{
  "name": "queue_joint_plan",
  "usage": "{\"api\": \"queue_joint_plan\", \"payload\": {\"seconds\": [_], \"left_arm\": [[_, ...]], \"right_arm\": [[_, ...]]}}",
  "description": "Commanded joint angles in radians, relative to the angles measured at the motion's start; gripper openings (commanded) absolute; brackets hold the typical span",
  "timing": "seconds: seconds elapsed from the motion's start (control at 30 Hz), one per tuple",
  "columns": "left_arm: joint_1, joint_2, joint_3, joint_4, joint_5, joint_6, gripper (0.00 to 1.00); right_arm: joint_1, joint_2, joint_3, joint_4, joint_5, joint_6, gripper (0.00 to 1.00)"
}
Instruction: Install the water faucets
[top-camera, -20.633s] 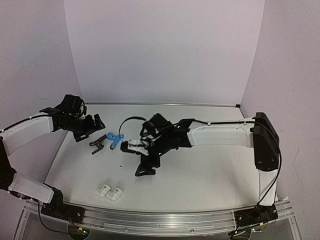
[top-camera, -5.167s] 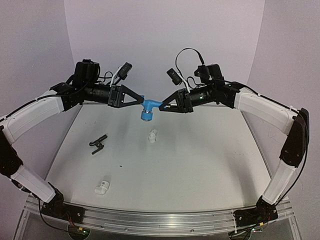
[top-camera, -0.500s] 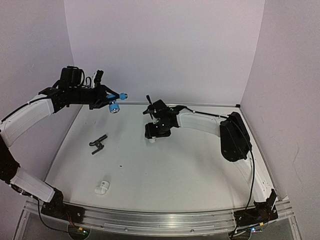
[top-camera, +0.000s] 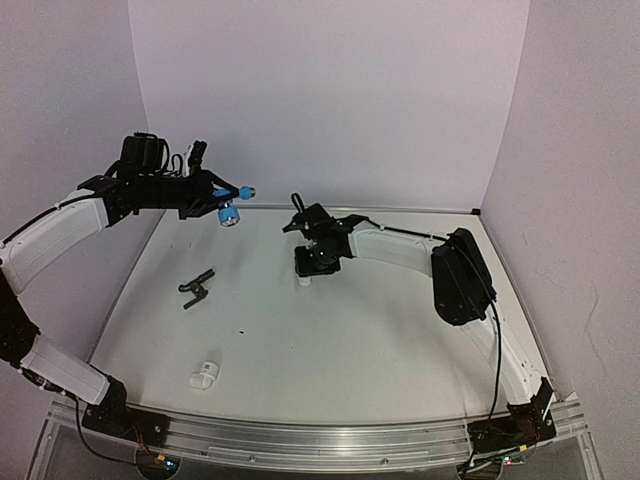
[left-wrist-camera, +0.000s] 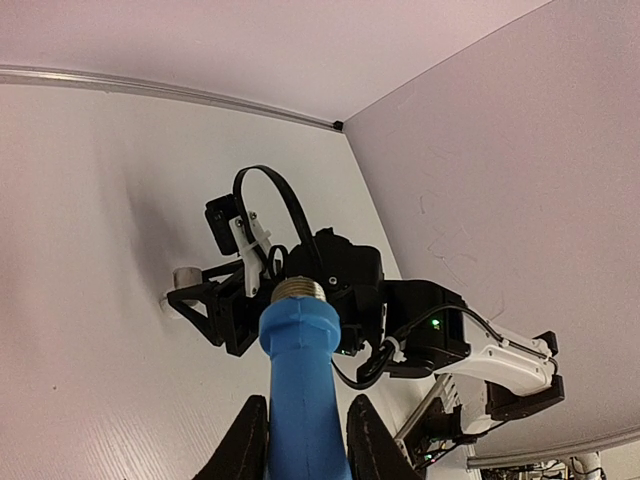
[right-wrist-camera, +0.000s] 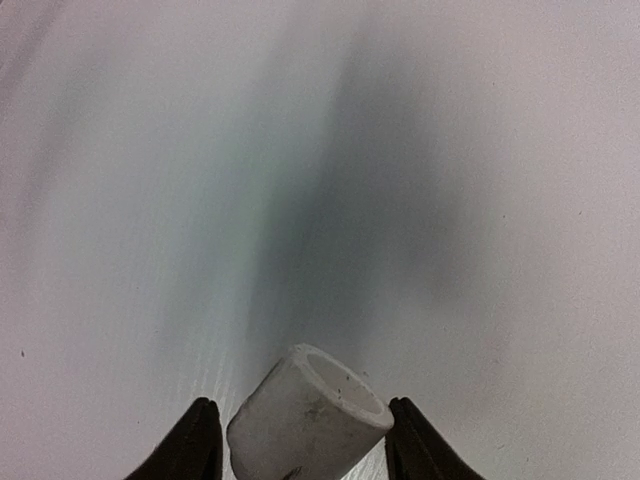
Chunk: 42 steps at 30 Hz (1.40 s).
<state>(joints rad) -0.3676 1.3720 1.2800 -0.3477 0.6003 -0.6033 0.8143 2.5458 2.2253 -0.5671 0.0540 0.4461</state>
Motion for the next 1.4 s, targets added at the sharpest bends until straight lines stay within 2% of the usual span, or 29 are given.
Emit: {"api": "queue_joint_plan", "payload": {"seconds": [0.0,0.17,0.27,0.53,0.6,0.73,0.87,0.97,1.03,1.37], "left_arm": [[0.001,-0.027,-0.001,0.050,0.007,0.003,0.00],[0.001,-0.020,-0.001,0.053,0.012,0.004,0.00],[0.000,-0.015,-0.005,0.059,0.018,0.004,0.00],[0.001,-0.012,0.004,0.015,0.042,0.083,0.00],[0.000,-0.010,0.016,-0.010,0.070,0.115,0.00],[0.001,-0.011,0.022,-0.025,0.091,0.131,0.00],[0.001,-0.023,0.012,-0.006,0.078,0.117,0.00],[0.000,-0.026,-0.002,0.008,0.080,0.107,0.00],[-0.002,-0.023,-0.014,0.022,0.099,0.102,0.00],[-0.031,-0.030,-0.059,0.048,0.152,0.134,0.00]], "right_arm": [[0.002,-0.021,0.014,0.010,0.038,-0.019,0.39],[-0.003,-0.092,-0.042,0.010,-0.004,-0.100,0.21],[-0.008,-0.152,-0.089,0.011,-0.043,-0.184,0.14],[-0.047,-0.431,-0.390,0.091,-0.314,-0.589,0.06],[-0.062,-0.516,-0.501,0.105,-0.398,-0.717,0.00],[-0.069,-0.616,-0.647,0.109,-0.475,-0.885,0.00],[-0.069,-0.686,-0.804,0.110,-0.556,-1.008,0.05],[-0.068,-0.702,-0.863,0.110,-0.564,-1.061,0.04],[-0.069,-0.709,-0.901,0.110,-0.570,-1.104,0.00],[-0.069,-0.705,-1.029,0.113,-0.577,-1.312,0.00]]}}
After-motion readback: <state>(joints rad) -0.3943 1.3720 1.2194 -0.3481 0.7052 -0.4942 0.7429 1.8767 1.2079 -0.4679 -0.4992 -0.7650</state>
